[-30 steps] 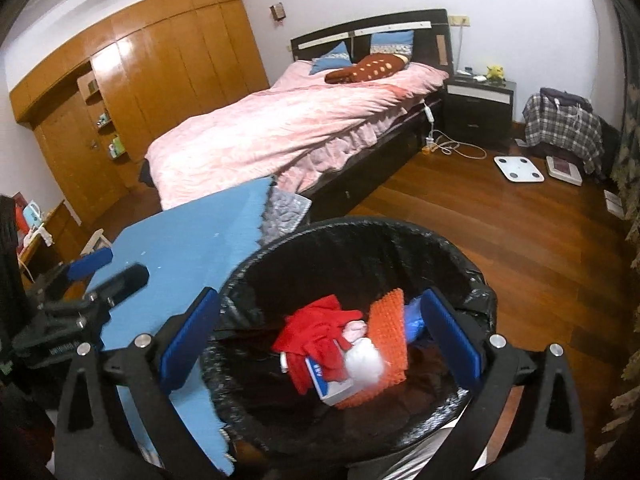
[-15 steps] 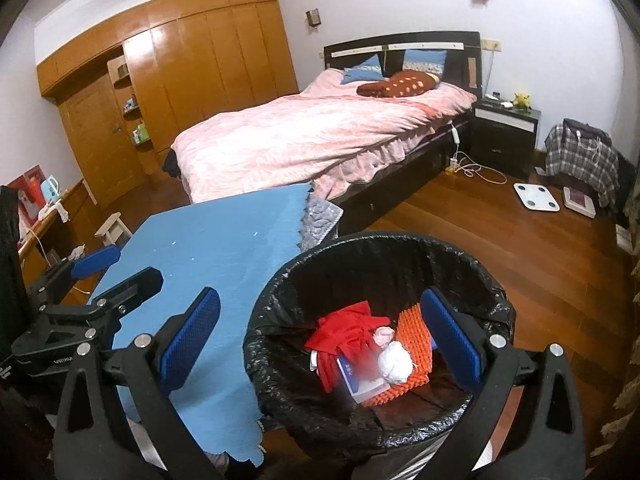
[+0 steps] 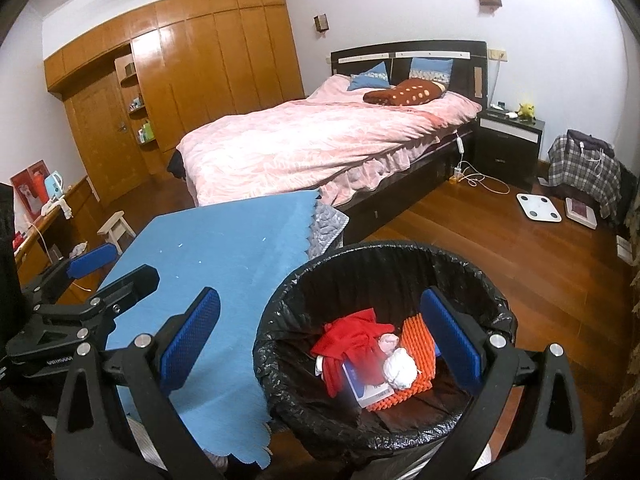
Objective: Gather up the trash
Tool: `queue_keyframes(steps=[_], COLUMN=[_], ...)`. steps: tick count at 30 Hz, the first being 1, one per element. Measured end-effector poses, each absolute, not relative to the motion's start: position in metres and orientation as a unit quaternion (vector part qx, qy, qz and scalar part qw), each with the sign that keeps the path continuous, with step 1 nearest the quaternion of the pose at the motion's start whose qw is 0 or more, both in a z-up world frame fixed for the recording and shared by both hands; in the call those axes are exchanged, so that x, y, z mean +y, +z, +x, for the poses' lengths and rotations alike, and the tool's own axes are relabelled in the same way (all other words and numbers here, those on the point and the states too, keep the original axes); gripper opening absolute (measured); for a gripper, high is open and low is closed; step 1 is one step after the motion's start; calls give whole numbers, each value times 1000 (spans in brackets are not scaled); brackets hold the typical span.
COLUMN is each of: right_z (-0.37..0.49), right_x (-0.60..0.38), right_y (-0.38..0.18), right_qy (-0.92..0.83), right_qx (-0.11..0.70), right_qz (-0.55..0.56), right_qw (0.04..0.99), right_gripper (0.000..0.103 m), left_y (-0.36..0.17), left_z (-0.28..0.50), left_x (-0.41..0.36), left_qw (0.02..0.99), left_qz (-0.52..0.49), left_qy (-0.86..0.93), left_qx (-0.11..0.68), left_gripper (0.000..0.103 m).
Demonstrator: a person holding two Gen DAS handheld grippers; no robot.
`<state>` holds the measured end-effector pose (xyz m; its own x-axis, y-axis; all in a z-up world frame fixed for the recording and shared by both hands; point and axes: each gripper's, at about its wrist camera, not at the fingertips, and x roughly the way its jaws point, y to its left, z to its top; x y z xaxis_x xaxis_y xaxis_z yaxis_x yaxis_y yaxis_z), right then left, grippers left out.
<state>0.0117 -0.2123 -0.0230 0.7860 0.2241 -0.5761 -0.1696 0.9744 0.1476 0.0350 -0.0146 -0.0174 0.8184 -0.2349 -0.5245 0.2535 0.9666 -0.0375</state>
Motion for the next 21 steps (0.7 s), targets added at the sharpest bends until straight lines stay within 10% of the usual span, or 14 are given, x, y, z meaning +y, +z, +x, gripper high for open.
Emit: queue_keyframes(steps=[21], right_z=[11], right_x=[-209], right_y=[-21], right_qy=[104], right_qx=[307], right_qz=[42], right_qw=[945], right_gripper=[98], left_y=[-14], left_z=[30], left_x=[-14], left_qw=[955], left_qz=[16], left_qy=[-126], left_qx=[266], left_gripper=[97])
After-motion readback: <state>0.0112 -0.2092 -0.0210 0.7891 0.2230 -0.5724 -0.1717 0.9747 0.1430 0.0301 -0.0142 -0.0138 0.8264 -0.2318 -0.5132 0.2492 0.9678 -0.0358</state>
